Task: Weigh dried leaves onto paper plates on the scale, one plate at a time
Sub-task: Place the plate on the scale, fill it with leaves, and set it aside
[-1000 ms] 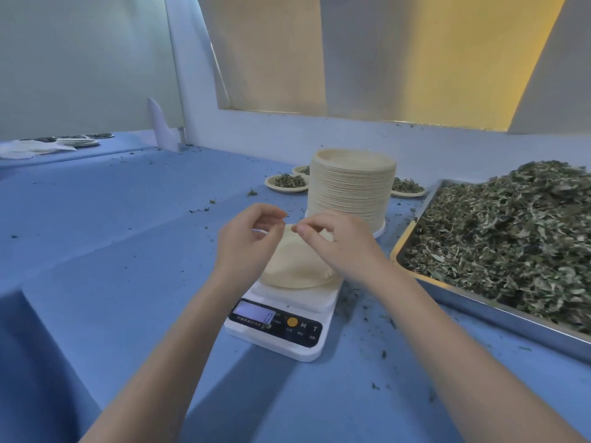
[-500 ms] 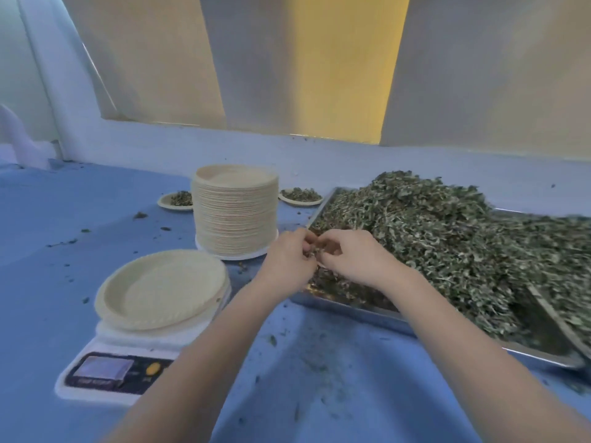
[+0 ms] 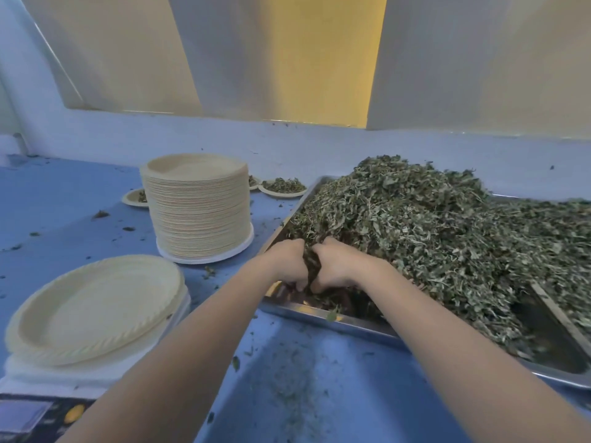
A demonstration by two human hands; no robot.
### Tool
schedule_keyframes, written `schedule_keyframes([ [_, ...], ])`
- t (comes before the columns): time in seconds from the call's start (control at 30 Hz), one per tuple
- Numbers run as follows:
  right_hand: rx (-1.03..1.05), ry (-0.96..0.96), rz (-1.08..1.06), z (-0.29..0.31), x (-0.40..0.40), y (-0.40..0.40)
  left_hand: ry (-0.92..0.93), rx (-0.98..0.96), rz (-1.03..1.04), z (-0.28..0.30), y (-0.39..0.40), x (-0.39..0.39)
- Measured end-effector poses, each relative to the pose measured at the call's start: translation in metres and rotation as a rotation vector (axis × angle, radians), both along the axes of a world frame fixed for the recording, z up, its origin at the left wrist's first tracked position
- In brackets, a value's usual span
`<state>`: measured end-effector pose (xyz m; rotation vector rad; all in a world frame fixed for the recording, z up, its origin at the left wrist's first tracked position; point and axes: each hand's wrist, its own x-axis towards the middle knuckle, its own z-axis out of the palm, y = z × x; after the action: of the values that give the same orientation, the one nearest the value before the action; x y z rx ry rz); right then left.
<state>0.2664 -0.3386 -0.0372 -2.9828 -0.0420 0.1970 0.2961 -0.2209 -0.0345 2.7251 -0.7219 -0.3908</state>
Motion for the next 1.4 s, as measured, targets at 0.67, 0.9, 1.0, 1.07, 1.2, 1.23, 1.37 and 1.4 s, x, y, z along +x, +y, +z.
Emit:
schedule_keyframes([
  [0.67,0.672,-0.104,-0.047,0.014,-0.022,0.005,0.162,-0.397,0.095,0.015,0.025,-0.022],
  [0.9,0.696,-0.132,0.056,0.064,-0.034,0.051,0.093,-0.449,0.115,0.064,0.073,-0.041],
  [1.0,0.669,-0.139,0.144,0.078,-0.035,0.092,0.015,-0.429,0.164,0.077,0.112,-0.048],
  [1.07,0.684,-0.104,0.198,0.082,-0.032,0.122,0.023,-0.432,0.208,0.082,0.142,-0.053],
  [1.2,0.685,-0.090,0.298,0.080,-0.024,0.176,0.031,-0.478,0.316,0.082,0.199,-0.060],
  [1.23,0.695,-0.088,0.310,0.076,-0.021,0.187,0.038,-0.479,0.331,0.081,0.211,-0.060],
  [1.37,0.612,-0.022,0.336,0.064,-0.009,0.211,0.067,-0.444,0.376,0.070,0.243,-0.060],
  [1.4,0.495,0.021,0.358,0.064,-0.006,0.210,0.077,-0.440,0.383,0.067,0.249,-0.059],
])
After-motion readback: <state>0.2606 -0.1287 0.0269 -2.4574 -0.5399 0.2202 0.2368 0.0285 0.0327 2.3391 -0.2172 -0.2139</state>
